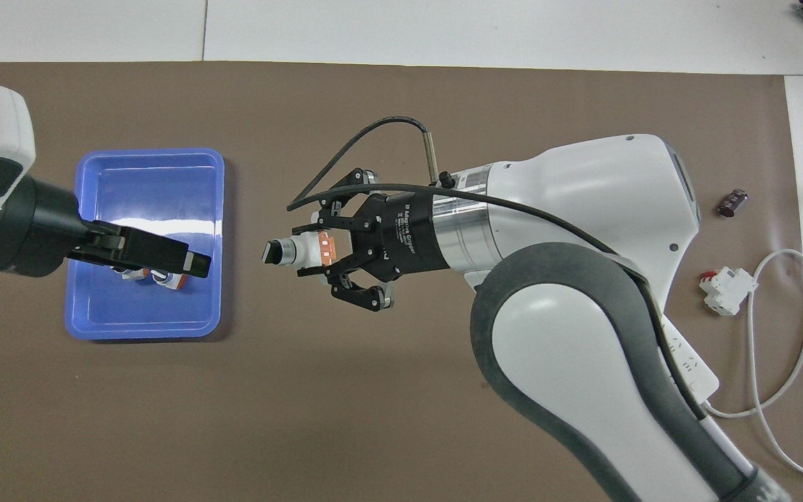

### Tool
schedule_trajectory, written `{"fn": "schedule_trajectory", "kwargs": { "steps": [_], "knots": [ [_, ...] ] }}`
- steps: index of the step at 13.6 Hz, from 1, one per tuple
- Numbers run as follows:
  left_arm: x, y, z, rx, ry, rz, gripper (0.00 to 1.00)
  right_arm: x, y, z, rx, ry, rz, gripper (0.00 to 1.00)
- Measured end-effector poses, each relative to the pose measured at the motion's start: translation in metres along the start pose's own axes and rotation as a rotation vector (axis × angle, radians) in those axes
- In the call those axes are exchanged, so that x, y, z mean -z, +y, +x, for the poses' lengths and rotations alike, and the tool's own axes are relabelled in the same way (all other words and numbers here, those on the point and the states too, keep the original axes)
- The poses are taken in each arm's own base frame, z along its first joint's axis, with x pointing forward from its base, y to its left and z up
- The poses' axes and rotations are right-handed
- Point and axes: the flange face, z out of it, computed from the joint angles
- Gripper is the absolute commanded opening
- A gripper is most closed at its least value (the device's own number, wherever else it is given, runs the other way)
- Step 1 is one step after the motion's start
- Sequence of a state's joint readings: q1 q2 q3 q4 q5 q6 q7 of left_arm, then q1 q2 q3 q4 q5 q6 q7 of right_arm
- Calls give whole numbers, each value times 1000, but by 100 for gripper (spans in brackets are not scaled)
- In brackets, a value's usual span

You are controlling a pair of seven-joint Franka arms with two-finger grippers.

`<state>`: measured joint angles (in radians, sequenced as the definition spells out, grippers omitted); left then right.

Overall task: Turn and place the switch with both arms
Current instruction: 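Move the left gripper onto the switch held by the right gripper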

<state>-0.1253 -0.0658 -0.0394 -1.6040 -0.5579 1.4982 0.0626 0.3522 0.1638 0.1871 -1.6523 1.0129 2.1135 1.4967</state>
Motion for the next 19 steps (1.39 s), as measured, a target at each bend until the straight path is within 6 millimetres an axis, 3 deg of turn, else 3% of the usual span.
{"fn": "schedule_trajectory", "kwargs": {
  "steps": [1, 2, 9, 19],
  "knots": [
    [1, 3, 0, -8, 4, -47, 59, 0, 0, 1, 1, 3, -1, 0],
    [1, 5, 0, -16, 6, -85, 56, 0, 0, 1, 3, 6, -2, 0],
    [-18, 13, 5, -16, 104, -185, 54, -1, 1, 2, 5, 12, -6, 0],
    [-36, 35, 3, -39, 134, -199, 38, -1, 1, 2, 4, 12, -7, 0]
  ]
}}
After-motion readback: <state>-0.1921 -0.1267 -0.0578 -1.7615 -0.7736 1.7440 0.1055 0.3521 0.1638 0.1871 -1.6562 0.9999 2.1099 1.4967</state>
